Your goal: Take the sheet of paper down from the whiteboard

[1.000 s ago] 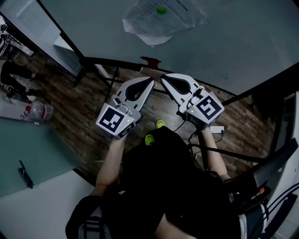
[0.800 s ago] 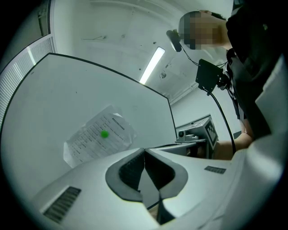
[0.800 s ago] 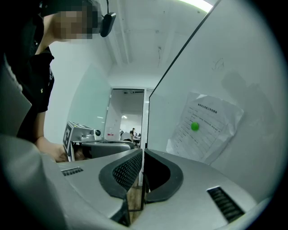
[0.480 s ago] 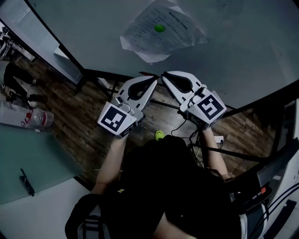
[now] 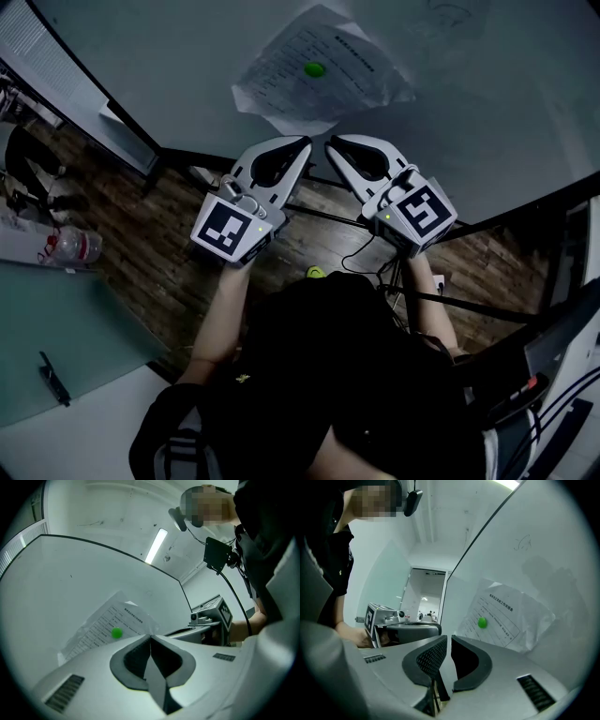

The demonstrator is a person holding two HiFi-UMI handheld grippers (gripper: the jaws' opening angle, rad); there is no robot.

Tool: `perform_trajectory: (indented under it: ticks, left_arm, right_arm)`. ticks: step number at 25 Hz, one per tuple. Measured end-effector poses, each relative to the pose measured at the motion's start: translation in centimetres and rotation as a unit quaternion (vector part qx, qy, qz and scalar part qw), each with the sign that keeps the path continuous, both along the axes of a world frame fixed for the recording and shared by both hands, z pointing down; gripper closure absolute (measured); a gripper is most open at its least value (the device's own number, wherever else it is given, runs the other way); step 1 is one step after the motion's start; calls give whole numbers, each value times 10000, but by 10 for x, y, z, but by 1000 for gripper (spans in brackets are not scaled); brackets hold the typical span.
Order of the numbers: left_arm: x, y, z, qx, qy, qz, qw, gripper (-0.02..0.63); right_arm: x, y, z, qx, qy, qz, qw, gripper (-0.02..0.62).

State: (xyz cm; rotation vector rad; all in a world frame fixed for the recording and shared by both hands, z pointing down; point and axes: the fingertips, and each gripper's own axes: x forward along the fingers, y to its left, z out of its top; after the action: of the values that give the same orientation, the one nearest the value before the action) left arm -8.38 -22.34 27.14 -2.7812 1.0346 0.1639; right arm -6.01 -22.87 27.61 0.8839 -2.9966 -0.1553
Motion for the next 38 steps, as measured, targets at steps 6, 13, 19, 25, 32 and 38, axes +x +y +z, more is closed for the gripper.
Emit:
perform_trajectory:
  ticks: [6,13,19,25,32,38]
  left_arm:
    - [5,-19,-6,116,-79,-33,9999,583]
    - [14,-41,-10,230,-151,-74,9996,549]
    - [20,-60,-13,377,-266,-229,9987,508]
    - [15,-78,-21,574,-319,-668,9956,445]
    - [5,-95,-28,723,-368,-1220,9892,405]
    - [10,-107,-23,764,-784,-1486,9828,390]
  right_arm:
    - [12,-14,3,-15,165,190,9997,537]
    - [27,-28,12,-182,237,371,9989,503]
    - [34,-39,23,-317,289,359,9984,486]
    - [38,-43,26,-379,305,260,9985,466]
    - [40,-49,29,-435,271,118,9986,456]
    - [44,-53,33,-467,231,37,9986,456]
